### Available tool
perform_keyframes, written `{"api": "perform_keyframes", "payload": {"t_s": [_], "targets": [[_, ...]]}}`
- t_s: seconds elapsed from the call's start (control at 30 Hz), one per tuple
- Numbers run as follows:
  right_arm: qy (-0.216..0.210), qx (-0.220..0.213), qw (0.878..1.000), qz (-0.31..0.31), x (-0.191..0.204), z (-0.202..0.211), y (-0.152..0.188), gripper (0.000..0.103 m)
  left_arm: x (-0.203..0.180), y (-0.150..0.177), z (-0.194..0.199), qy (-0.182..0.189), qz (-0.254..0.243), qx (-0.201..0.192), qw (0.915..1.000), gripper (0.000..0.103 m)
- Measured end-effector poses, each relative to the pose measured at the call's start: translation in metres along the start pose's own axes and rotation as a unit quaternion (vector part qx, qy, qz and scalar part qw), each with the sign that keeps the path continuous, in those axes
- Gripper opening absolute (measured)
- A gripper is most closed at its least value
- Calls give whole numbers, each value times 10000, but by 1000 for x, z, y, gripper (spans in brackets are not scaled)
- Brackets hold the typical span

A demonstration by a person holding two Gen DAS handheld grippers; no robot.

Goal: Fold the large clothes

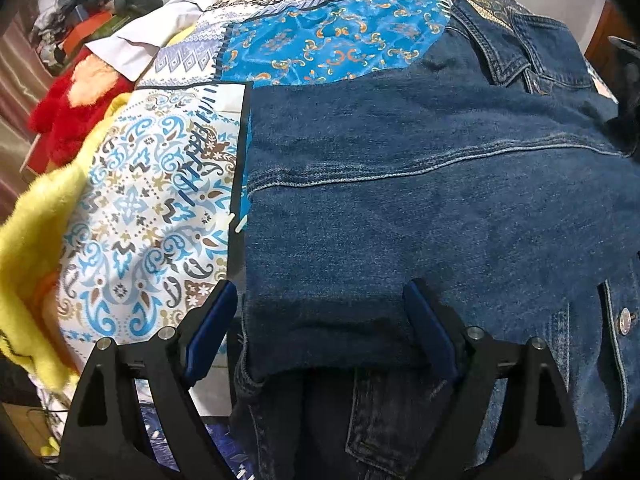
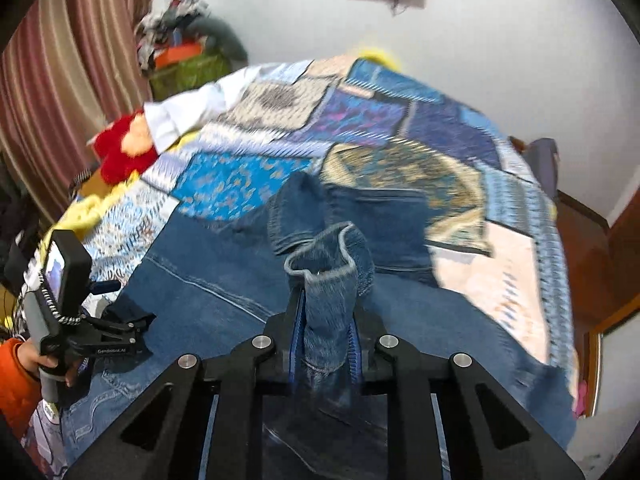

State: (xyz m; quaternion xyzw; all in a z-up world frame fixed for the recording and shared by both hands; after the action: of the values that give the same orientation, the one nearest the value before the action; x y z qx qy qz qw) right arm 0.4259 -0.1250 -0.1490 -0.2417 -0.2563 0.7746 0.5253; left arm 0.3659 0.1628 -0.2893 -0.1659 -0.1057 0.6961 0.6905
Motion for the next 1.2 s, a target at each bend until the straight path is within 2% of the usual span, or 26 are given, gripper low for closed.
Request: {"api": "perform_keyframes", "payload": {"t_s": [0.17,0.33,0.37,0.5,0.63,0.77,0.93,1.1,1.2], "targets": [[30,73,9994,-337,-42,17,25,11,-10,-16,27,189,-3,-216,9996,85],[53,321,9978,-580,-64,13,63,9,-47,-32,53,198,-425,-527,9975,85],[137,328,9974,-634,-69,13,71,7,-55,-38,54,220,-509,-544,9970,85],[226,361,9937,-1038,-100,21,89,7,-86,-49,56,413,-779,-576,9944,85],[485,486,9922,-1041,-119,26,98,7,-121,-53,54,729,-1000,-525,9909,85],[769,607,9921,-780,-124,34,105,7,-168,-53,60,1046,-1387,-510,9835,85],[1129,707,9889,-651,-133,37,123,7,-233,-48,64,1416,-2029,-364,9682,85],[967,1241,9844,-790,-140,14,153,7,-285,-39,46,1315,-2709,-204,9534,85],[907,1372,9829,-829,-140,3,170,7,-305,-38,29,1131,-2867,-103,9513,85]]}}
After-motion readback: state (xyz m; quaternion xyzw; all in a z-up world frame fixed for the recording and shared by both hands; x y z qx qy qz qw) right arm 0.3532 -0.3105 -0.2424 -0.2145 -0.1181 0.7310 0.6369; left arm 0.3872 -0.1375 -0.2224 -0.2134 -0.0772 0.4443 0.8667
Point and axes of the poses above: each gripper's, at about its wrist camera, not at the fingertips, and z roughly against the way its jaws point, x to its left, y to its underside, the point moved 2 cm from there along -z, roughly the way its jaws point, and after that the axes turned 11 degrees about y, right-handed, at the moved point
